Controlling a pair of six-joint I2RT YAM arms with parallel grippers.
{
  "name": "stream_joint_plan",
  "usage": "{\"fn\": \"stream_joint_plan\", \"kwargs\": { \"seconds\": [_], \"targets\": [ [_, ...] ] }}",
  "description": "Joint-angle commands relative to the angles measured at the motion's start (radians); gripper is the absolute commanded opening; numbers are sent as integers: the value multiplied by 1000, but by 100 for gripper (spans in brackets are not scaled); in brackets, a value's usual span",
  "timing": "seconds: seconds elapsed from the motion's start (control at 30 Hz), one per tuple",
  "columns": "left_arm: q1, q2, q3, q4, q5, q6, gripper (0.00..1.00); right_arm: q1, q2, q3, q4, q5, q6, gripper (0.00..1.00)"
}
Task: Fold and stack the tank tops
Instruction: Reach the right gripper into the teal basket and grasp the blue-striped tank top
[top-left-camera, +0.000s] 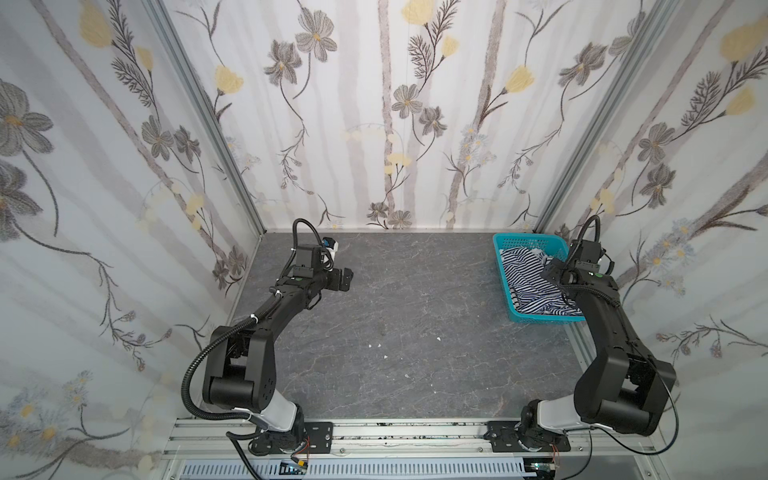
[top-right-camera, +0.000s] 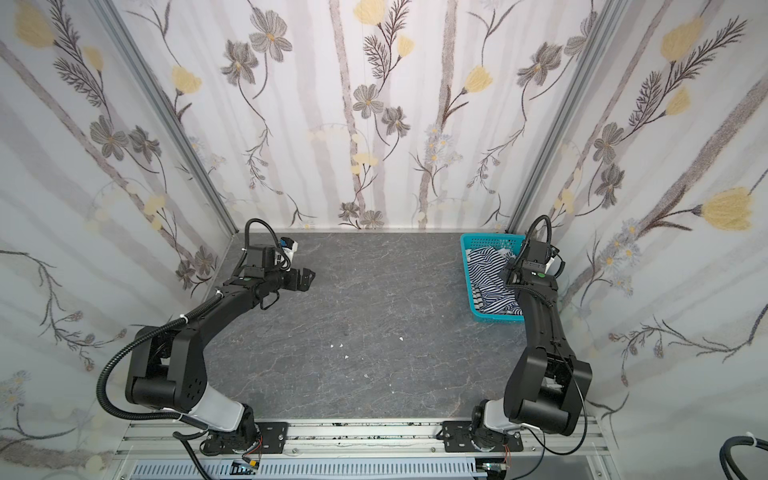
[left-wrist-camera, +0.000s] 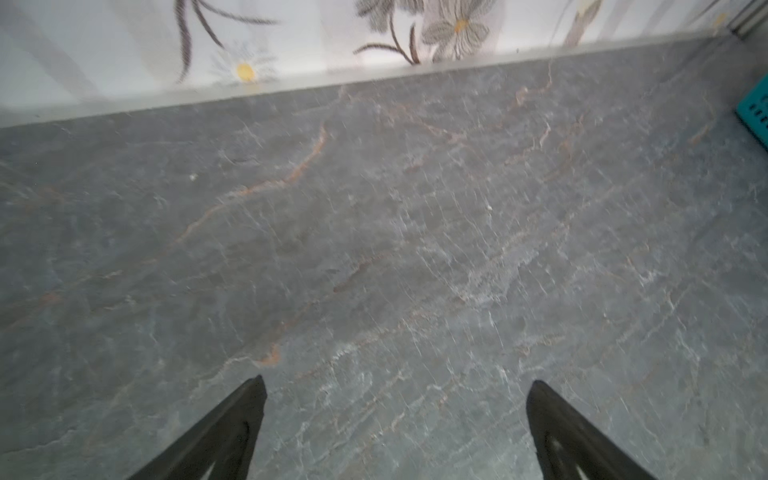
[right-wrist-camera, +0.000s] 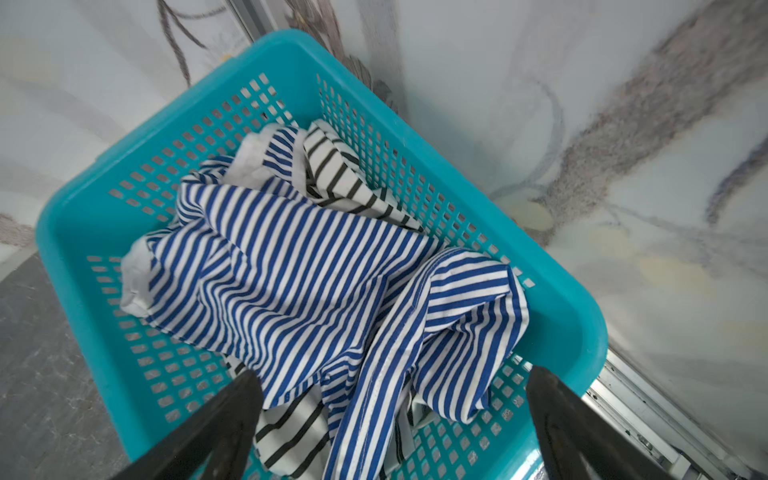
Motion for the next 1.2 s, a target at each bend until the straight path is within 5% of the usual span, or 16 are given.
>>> {"fn": "stream_joint_plan", "kwargs": {
  "seconds": [0.0, 0.17, 0.6, 0.8, 0.87, 1.0, 1.1, 1.17],
  "targets": [
    [-27, -8, -39, -97, 23, 48, 100, -21, 50, -20, -13, -5, 22, 100],
    [-56, -16, -71, -92, -39, 76, 100, -35, 55, -106, 50, 90, 78, 100],
    [-73, 2, -67, -92, -49, 61, 100, -88, 225, -40, 145, -62, 69, 98],
    [-75, 2, -70, -91, -64, 61, 100, -88, 256, -16, 151, -87, 73, 87],
    [-74, 5, -64, -91, -65, 60, 100, -88, 265, -7, 148, -96, 68, 74],
    [-75, 12, -52, -91, -70, 56, 100, -87, 230, -5, 145, -129, 67, 27],
    [-75, 16, -50, -91, -70, 53, 100, -87, 172, -1, 129, -147, 67, 2],
    [-75, 16, -50, -90, -71, 50, 100, -86, 121, 5, 115, -162, 69, 0]
  ]
}}
